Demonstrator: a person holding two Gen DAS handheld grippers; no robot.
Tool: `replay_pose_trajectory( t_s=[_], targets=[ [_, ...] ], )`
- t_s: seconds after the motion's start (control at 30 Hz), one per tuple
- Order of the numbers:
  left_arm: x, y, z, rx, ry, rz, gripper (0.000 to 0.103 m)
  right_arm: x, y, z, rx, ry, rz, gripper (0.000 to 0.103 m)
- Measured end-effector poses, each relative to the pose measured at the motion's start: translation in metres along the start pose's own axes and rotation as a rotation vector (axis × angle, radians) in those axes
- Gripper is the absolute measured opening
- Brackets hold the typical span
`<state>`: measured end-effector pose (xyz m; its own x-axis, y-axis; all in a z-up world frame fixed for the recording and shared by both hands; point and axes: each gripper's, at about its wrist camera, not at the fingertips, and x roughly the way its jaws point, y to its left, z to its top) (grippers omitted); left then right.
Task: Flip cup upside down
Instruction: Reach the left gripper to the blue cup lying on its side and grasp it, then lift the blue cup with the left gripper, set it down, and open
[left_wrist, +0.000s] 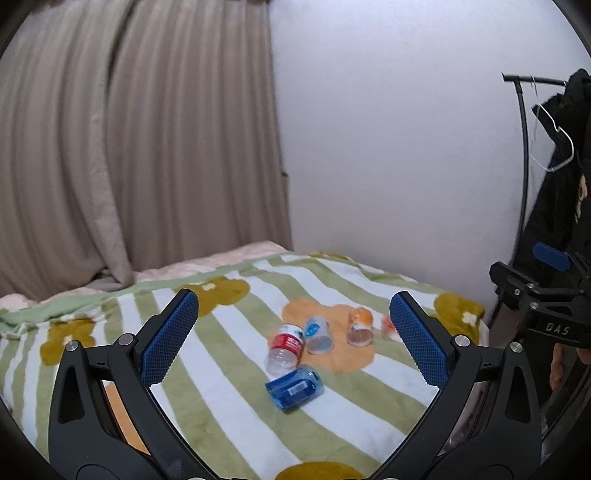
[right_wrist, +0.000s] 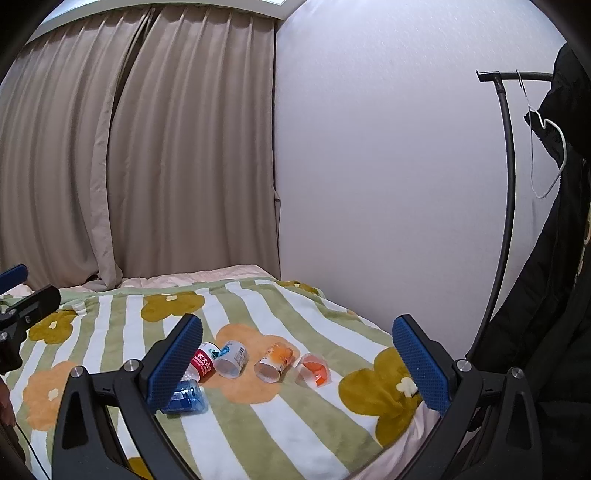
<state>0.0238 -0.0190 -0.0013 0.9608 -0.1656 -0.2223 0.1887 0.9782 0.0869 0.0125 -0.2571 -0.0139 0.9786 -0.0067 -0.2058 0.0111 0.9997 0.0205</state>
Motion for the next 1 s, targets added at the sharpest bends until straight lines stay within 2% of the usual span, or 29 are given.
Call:
replay_pose_trajectory(
  t_s=[0.1,0.17,0.23,0.37,0.43,0.57,0.7,0.73,0.77,0.83,0.9,1.0],
  targets=[
    [0.039,0.002,0.001,0.093,0.099,-0.058,0.103,0.002,-0.005,-0.003,-0.005,0.012,0.0,0.103],
    [0.075,0.003,-0.002,0.171,0.201,-0.127,0.103,0.004,-0.007,-0.006,-0.005,0.021,0.0,0.103],
    [0.113,0.001,-0.01,0.24,0.32,-0.193,0.103,0.007,-0.011,-0.01,0.0,0.031,-0.001,0.103],
    [0.186,-0.016,-0.05,0.394,0.605,-0.318,0.103,0.017,-0.022,-0.019,0.015,0.062,-0.011,0.103],
    [0.217,-0.027,-0.08,0.476,0.736,-0.341,0.102,0.023,-0.028,-0.024,0.022,0.081,-0.021,0.103],
    [0.256,-0.038,-0.129,0.603,0.904,-0.334,0.092,0.034,-0.039,-0.034,0.036,0.114,-0.037,0.103],
    [0.272,-0.039,-0.154,0.622,0.98,-0.335,0.089,0.046,-0.048,-0.041,0.05,0.143,-0.046,0.103],
    [0.274,-0.039,-0.16,0.623,0.998,-0.339,0.086,0.048,-0.05,-0.043,0.053,0.149,-0.047,0.103],
    [0.274,-0.038,-0.162,0.625,1.013,-0.339,0.079,0.05,-0.051,-0.045,0.056,0.156,-0.046,0.103],
    [0.276,-0.038,-0.167,0.642,1.033,-0.312,0.074,0.055,-0.053,-0.047,0.063,0.165,-0.042,0.103],
    [0.275,-0.037,-0.168,0.647,1.035,-0.291,0.064,0.058,-0.054,-0.049,0.07,0.171,-0.038,0.103],
    [0.273,-0.035,-0.165,0.61,1.046,-0.29,0.061,0.06,-0.053,-0.053,0.081,0.177,-0.028,0.103]
  ],
)
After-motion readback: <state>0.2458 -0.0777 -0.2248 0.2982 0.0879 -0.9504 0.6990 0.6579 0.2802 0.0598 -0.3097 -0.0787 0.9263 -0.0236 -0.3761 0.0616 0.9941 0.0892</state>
